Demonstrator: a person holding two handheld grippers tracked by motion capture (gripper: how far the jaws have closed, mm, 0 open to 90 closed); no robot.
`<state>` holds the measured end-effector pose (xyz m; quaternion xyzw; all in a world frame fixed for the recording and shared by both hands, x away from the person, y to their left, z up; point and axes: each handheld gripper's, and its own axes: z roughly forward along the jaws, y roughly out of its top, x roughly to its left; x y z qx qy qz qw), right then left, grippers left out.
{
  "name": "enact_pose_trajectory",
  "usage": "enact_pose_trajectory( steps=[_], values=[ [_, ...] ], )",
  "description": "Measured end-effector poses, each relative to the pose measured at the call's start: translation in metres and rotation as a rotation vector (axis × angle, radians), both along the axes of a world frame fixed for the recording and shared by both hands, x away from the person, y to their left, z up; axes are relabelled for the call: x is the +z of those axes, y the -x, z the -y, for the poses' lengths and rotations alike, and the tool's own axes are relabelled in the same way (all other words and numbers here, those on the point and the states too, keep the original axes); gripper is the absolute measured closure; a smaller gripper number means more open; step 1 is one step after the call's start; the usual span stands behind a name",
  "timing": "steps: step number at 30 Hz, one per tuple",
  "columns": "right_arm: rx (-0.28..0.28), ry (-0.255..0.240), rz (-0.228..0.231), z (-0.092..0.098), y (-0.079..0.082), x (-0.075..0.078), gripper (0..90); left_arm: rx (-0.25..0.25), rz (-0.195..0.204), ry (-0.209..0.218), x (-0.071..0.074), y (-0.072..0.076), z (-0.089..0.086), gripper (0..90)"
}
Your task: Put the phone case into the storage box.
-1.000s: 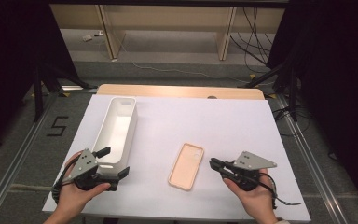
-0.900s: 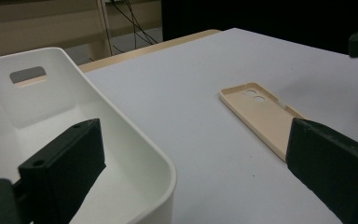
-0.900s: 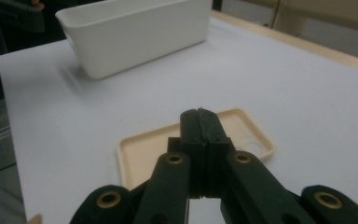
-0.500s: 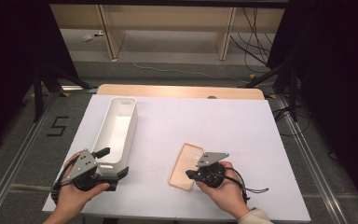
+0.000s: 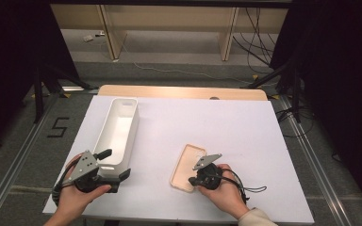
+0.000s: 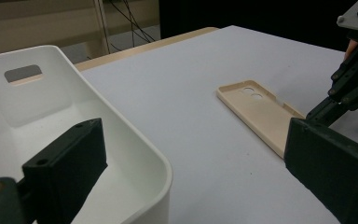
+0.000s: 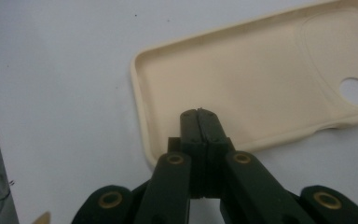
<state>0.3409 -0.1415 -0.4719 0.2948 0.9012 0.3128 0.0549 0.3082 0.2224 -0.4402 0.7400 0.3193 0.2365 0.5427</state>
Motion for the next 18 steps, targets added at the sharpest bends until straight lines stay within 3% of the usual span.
enact_pose_trajectory(
  steps=[1,2,7,18],
  values=[
    [0.0,0.003,-0.016,-0.0008,0.0002,0.0012,90.0,0.0,0.001,0.0,0.0,0.0,-0.0001,5.0],
    [-0.005,0.007,0.006,-0.002,-0.0001,-0.0004,90.0,0.002,-0.002,0.005,0.0,0.0003,0.0001,5.0],
    [0.014,0.033,0.003,-0.0038,-0.001,0.0004,90.0,0.0,-0.003,0.005,-0.0001,0.0006,0.0003,5.1],
    [-0.003,0.066,-0.002,-0.0021,-0.0019,0.0024,90.0,-0.004,-0.004,0.017,-0.0002,0.0008,0.0007,5.3]
  ],
)
